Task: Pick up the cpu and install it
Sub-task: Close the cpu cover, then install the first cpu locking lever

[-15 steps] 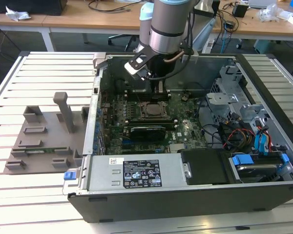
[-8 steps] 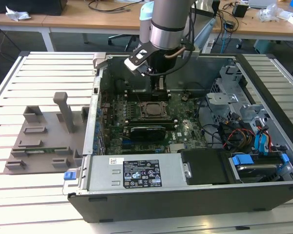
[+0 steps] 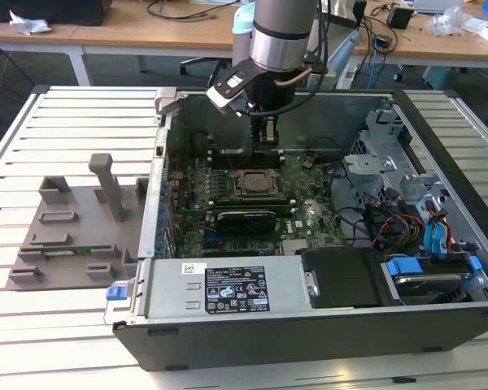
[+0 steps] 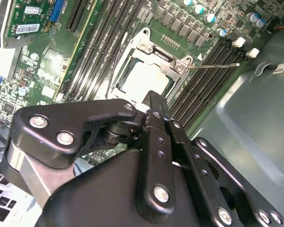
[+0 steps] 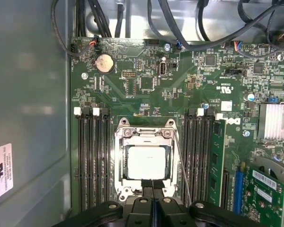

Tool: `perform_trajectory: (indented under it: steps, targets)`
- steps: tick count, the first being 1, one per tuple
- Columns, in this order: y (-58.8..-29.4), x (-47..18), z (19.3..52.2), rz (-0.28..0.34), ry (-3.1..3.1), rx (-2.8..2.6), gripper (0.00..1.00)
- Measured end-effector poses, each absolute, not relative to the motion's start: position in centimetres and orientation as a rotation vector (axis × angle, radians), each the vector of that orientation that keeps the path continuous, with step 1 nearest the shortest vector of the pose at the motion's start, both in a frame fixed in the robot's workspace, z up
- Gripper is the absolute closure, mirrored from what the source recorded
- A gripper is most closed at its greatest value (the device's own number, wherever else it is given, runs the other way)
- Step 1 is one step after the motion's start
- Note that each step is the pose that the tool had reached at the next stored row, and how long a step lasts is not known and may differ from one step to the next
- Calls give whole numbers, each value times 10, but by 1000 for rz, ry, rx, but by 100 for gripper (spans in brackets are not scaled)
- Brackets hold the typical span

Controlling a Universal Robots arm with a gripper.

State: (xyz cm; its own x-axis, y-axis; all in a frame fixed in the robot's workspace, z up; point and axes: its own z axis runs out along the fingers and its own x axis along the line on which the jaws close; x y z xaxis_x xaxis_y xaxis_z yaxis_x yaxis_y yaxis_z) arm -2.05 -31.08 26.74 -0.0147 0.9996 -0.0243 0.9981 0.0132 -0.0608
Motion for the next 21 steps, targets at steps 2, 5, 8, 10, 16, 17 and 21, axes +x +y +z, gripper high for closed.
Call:
perform_trajectory:
  steps: [2, 5, 8, 10, 16, 17, 21]
  targets:
    - [-311, -20, 269, 94, -2218, -2187, 89]
    - [-311, -20, 272, 94, -2218, -2187, 89]
    - [-311, -20, 273, 94, -2218, -2187, 89]
    - [-311, -20, 273, 94, -2218, -2187, 89]
    - [-311, -20, 274, 95, -2251, -2154, 89]
    - [-311, -20, 274, 95, -2278, -2126, 89]
    - [-311, -20, 274, 97, -2381, -2015, 89]
